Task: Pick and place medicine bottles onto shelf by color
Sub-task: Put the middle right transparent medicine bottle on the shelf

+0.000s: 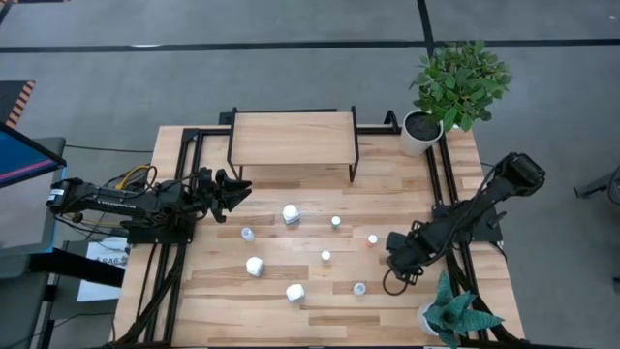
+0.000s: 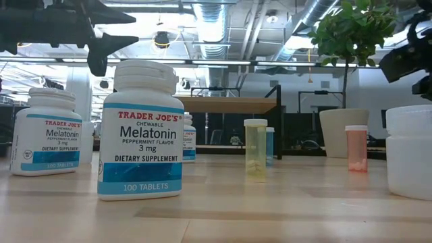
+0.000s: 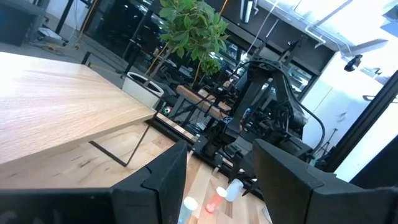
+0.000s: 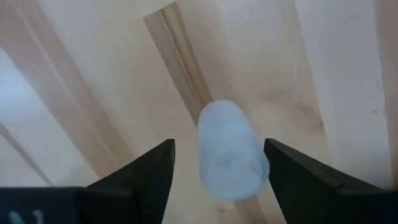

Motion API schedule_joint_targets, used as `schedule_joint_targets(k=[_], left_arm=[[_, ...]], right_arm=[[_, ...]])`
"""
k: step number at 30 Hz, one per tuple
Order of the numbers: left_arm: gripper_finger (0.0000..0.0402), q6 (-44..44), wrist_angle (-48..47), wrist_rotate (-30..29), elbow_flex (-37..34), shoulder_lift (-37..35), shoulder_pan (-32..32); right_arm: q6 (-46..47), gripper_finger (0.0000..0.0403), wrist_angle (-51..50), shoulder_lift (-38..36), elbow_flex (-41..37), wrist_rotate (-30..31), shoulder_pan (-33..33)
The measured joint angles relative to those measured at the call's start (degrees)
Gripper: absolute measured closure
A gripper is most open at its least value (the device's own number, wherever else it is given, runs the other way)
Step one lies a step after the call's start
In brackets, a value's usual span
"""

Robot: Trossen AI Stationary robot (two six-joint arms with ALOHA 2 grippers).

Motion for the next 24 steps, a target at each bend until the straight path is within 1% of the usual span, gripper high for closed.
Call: schedule_joint_targets(k=[3,6,8,11,12,17,22,24], left_arm=[[0.0231,-0.02,-0.02,0.00,0.00,0.00,0.00],[0.0231,-0.02,0.00,0.00,0.00,-0.02,0.00],[0.0231,-0.03,-0.02,0.00,0.00,0.00,0.00],[0.0231,-0.04,-0.02,0.00,0.00,0.00,0.00],[0.0231,-0.04,-0.02,0.00,0.00,0.00,0.00],[0.0231,-0.08,-0.01,0.00,0.00,-0.02,0.00],[0.0231,-0.24,-0.11,0.00,0.00,-0.02,0.00],[0.0231,-0.24,-0.62,0.00,0.00,-0.02,0.00]], right_arm=[[1.07,0.0168,-0.08,0.02,0.00,0.00,-0.51],[1.29,0.0204,0.00,0.02,0.00,-0.28,-1.17],[1.30,0.0233,0.01,0.02,0.00,-1.75,-1.73],[1.34,0.0274,-0.64,0.02,0.63,-5.70,-3.08],[1.31,0.0281,-0.78,0.02,1.26,-6.61,-3.67],[-1.07,0.0281,-2.21,-0.79,7.99,-8.92,-7.84],[-7.00,0.0281,-4.28,-1.49,19.87,-8.64,-14.29],[-9.56,0.0281,-4.02,-1.39,24.88,-6.91,-17.05]])
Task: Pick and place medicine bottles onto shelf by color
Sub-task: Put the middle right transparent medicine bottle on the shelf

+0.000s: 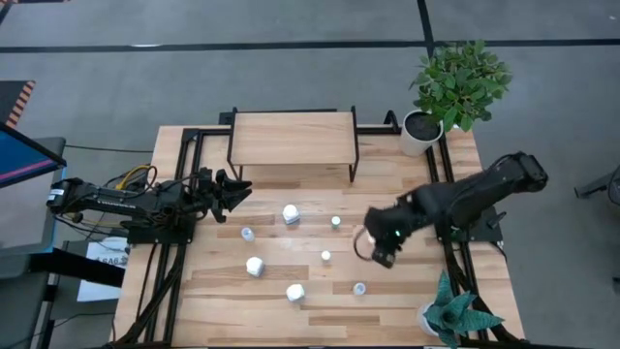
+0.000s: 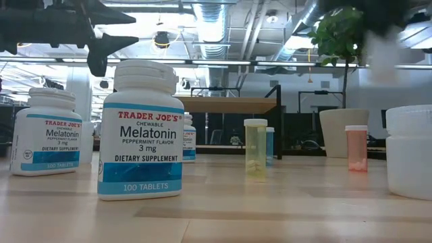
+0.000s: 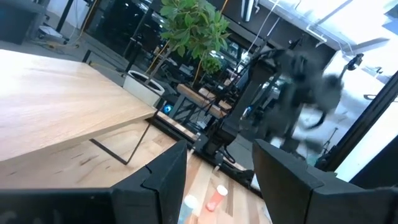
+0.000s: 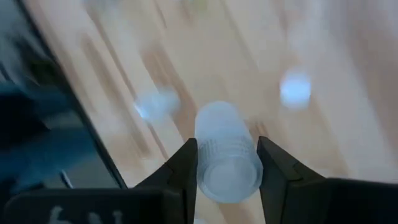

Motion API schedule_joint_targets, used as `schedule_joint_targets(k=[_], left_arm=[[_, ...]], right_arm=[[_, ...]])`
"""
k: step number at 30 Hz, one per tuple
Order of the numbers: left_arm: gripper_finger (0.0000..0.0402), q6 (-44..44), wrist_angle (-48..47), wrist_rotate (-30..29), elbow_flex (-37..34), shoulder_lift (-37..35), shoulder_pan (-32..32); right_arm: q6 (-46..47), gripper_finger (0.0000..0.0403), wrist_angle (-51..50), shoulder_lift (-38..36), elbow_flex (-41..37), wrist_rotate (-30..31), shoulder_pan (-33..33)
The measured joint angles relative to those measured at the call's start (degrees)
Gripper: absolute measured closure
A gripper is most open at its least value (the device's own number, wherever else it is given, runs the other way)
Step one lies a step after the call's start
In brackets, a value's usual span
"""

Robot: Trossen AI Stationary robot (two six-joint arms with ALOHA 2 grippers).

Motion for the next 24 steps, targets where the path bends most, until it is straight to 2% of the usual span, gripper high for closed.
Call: schedule_joint_targets(k=[5,9,18,24], left_arm=[[0.0231,0.00,-2.28,0.00,0.00,0.00,0.00],[0.0231,0.02,-3.44,0.00,0.00,0.02,0.00],[0.0231,-0.24,-3.35,0.02,0.00,0.00,0.00],[0.0231,-0.29,-3.23,0.01,0.00,-0.01,0.00]], right_arm=[[-5.68,0.0281,1.32,1.33,10.97,5.07,-7.54],[-7.77,0.0281,1.28,5.28,18.45,7.32,-13.60],[-17.87,0.0281,-2.37,21.25,40.26,8.75,-26.47],[-23.42,0.0281,-9.79,31.35,55.58,8.97,-35.33]])
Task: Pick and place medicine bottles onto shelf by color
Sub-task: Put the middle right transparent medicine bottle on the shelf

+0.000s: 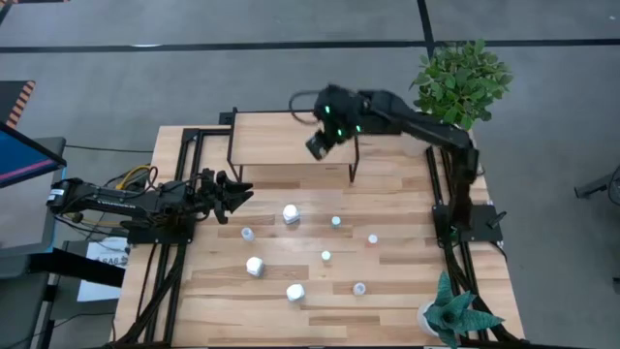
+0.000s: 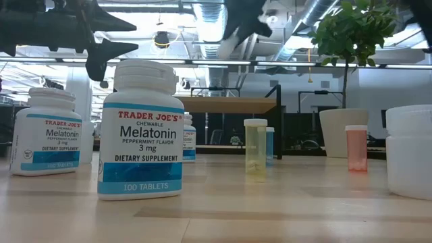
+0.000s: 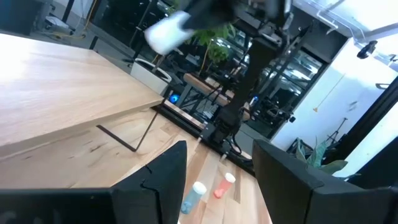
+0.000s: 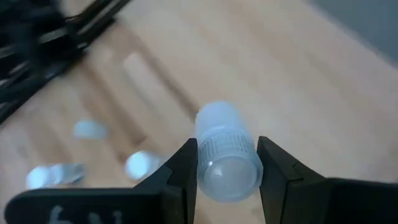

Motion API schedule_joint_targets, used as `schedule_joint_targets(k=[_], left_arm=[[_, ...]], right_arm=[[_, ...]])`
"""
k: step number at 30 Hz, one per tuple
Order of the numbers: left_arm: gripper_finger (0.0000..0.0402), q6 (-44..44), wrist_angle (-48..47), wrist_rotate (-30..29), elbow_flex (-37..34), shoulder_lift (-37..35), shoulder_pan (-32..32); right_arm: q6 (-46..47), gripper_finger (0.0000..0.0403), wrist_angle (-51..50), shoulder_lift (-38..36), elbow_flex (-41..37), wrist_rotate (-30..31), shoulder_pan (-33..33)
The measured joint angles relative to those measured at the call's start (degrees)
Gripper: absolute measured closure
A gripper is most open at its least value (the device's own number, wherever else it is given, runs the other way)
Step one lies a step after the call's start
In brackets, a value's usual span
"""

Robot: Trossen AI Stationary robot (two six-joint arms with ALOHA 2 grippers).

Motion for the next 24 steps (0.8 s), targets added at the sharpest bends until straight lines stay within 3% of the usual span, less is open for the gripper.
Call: schedule_joint_targets(k=[7,15,24], left_arm=[[0.0231,0.01,-0.02,-0.01,0.00,0.01,0.00],[0.0231,0.01,-0.02,0.01,0.00,0.01,-0.02],[0.0231,0.05,-0.04,0.01,0.00,0.01,0.00]], right_arm=[[-2.25,0.0281,-4.84,8.92,9.30,0.35,-7.58],[-3.59,0.0281,-10.21,13.44,8.94,0.31,-13.92],[-3.42,0.0276,-12.52,13.86,9.00,0.81,-14.67]])
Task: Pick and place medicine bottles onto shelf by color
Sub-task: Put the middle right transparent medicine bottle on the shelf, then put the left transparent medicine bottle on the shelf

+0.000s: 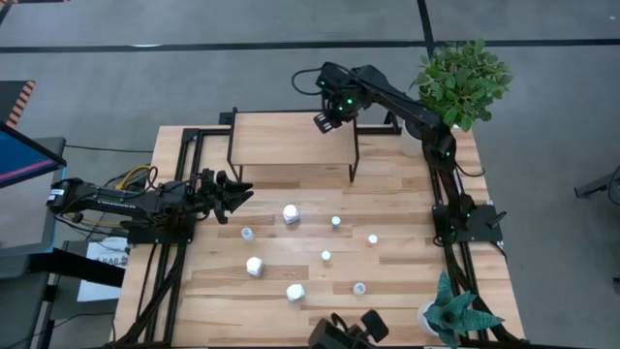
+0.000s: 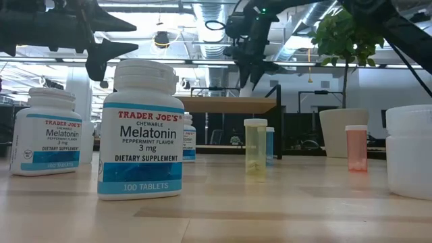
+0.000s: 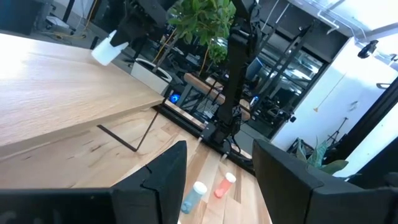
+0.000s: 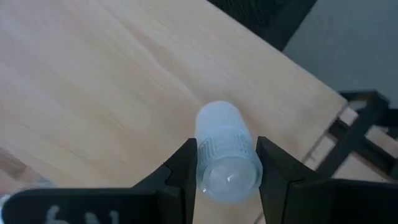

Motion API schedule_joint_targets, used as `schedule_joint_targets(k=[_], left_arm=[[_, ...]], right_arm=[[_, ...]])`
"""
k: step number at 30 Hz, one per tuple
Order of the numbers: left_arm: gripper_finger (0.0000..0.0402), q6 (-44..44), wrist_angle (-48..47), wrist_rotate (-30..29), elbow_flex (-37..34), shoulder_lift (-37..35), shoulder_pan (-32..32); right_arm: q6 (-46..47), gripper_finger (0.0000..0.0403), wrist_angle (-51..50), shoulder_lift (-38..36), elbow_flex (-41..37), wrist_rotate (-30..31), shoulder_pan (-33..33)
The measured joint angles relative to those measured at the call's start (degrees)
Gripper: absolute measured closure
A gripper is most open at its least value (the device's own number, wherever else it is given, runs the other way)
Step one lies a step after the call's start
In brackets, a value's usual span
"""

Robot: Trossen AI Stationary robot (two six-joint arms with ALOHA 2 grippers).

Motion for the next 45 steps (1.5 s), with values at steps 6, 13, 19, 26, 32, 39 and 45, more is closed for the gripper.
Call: schedule_joint_targets(k=[6,13,19,26,32,39,45], left_arm=[[0.0231,0.02,-0.01,0.00,0.00,0.00,-0.01],[0.0231,0.04,-0.02,0.00,0.00,0.00,-0.01],[0.0231,0.03,-0.02,0.00,0.00,0.00,0.00],[0.0231,0.02,-0.02,0.00,0.00,0.00,0.00],[0.0231,0.02,-0.02,0.00,0.00,0.00,0.00],[0.0231,0.03,-0.07,0.00,0.00,0.00,0.00],[0.0231,0.04,-0.25,0.00,0.00,0.00,-0.02]], right_arm=[[-0.29,0.0261,-1.23,-0.01,0.00,0.17,0.02],[-0.46,0.0184,-2.06,-0.02,0.00,0.17,0.02],[-0.28,0.0164,-1.59,-0.02,0.00,0.17,-0.04],[-0.24,0.0173,0.82,-2.31,0.18,0.21,-0.17],[2.29,0.0179,0.49,-9.18,0.09,0.46,1.82],[3.26,0.0178,-6.35,-18.52,0.13,0.48,10.85],[3.23,0.0178,-8.75,-21.09,0.13,0.88,23.59]])
